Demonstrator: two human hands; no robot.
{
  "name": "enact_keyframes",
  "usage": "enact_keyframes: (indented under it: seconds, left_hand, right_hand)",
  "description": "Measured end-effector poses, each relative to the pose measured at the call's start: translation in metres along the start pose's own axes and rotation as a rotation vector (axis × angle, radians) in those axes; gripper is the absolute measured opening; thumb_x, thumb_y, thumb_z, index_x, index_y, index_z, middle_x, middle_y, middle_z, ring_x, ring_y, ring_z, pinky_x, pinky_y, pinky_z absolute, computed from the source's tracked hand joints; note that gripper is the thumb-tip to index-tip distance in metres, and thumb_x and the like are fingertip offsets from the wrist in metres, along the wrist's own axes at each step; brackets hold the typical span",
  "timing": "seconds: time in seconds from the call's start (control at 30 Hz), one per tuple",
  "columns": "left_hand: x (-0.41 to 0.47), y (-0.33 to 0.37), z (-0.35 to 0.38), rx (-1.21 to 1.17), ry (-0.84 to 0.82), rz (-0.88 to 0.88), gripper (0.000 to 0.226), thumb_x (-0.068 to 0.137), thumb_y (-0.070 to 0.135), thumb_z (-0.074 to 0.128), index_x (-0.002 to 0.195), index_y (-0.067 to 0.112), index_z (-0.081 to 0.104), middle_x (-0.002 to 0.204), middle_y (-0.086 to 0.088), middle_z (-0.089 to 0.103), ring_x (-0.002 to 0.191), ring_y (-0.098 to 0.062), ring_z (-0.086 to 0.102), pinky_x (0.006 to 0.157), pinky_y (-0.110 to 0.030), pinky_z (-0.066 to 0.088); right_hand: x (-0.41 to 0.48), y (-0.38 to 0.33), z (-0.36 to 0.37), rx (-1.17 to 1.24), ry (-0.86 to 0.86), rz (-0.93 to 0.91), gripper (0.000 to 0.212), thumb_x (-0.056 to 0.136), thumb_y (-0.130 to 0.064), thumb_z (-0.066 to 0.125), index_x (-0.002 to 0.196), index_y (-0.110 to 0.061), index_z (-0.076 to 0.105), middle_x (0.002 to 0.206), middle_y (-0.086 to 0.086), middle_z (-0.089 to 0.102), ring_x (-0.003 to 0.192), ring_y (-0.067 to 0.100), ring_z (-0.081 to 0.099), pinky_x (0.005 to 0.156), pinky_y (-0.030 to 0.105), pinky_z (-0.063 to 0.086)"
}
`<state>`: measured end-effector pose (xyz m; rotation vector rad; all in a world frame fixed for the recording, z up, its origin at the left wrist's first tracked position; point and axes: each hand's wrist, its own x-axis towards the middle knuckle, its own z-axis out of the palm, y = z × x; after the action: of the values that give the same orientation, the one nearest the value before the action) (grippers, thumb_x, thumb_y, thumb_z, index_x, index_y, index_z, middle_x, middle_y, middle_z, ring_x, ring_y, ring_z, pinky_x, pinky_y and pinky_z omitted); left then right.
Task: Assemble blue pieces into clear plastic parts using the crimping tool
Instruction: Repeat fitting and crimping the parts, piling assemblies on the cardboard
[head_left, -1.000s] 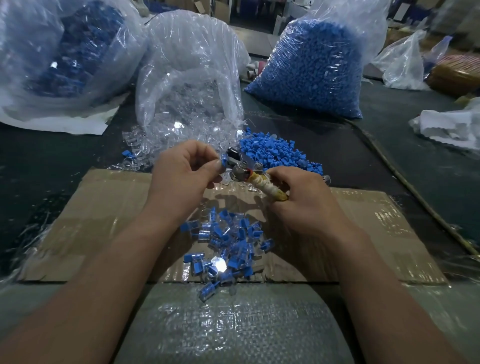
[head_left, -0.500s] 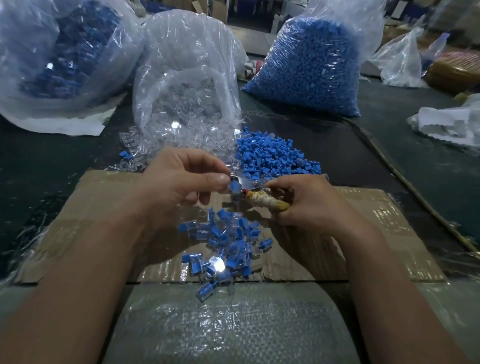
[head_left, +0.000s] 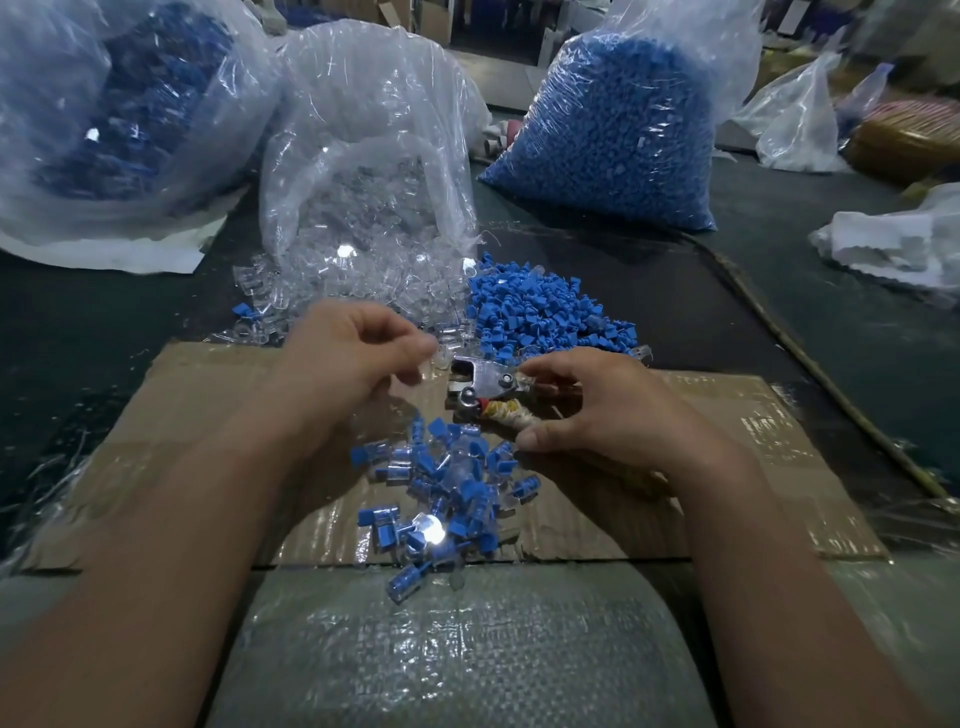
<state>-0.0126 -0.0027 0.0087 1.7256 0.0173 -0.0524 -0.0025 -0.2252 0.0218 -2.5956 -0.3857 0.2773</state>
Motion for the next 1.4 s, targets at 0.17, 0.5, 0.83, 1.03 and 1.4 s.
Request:
enact_keyframes:
  seconds: [0.17,0.5,0.83,1.03,1.4]
  left_hand:
    - [0.009,-0.009,-0.001,0.187,0.453,0.101,0.012,0.085,0.012,0.062,0.082,0.024,0.066,0.086,0.002,0.066,0.078,-0.010,0.060,0.076,-0.032,0.052]
    - [0.021,-0.016,-0.002,0.671,0.271,0.103,0.041,0.091,0.007,0.051,0.129,0.023,0.053,0.142,-0.006,0.038,0.134,-0.024,0.027,0.111,-0.039,0.019]
    - [0.020,-0.014,-0.003,0.703,0.328,0.167,0.039,0.090,0.003,0.052,0.129,0.005,0.052,0.139,-0.007,0.047,0.128,-0.022,0.040,0.109,-0.033,0.025]
    - [0.012,-0.010,0.001,0.529,0.445,0.190,0.024,0.079,0.012,0.070,0.103,0.008,0.069,0.101,-0.005,0.069,0.077,-0.003,0.057,0.081,-0.020,0.040]
    - [0.005,-0.005,0.005,0.304,0.251,0.230,0.026,0.085,-0.006,0.056,0.095,0.017,0.059,0.076,-0.001,0.057,0.058,0.007,0.061,0.047,-0.005,0.044]
  right_hand:
    - [0.002,0.002,0.001,-0.013,0.012,-0.005,0.067,0.069,-0.055,0.069,0.130,-0.036,0.048,0.123,-0.011,0.053,0.098,0.003,0.042,0.078,0.027,0.033]
    - [0.004,0.003,0.003,-0.055,0.029,-0.005,0.072,0.071,-0.064,0.059,0.134,-0.034,0.043,0.131,-0.006,0.048,0.117,0.013,0.043,0.087,0.029,0.034]
    - [0.004,0.001,0.004,-0.041,0.076,-0.017,0.065,0.072,-0.061,0.059,0.130,-0.034,0.049,0.126,-0.007,0.052,0.110,0.011,0.047,0.088,0.031,0.039]
    - [0.005,0.001,0.004,-0.062,0.128,-0.043,0.050,0.081,-0.051,0.058,0.126,-0.028,0.054,0.120,-0.006,0.056,0.101,0.007,0.046,0.083,0.028,0.037]
    - [0.010,0.006,0.000,-0.011,0.397,0.014,0.021,0.089,-0.029,0.057,0.105,-0.020,0.068,0.084,-0.016,0.057,0.071,-0.006,0.046,0.071,0.018,0.037]
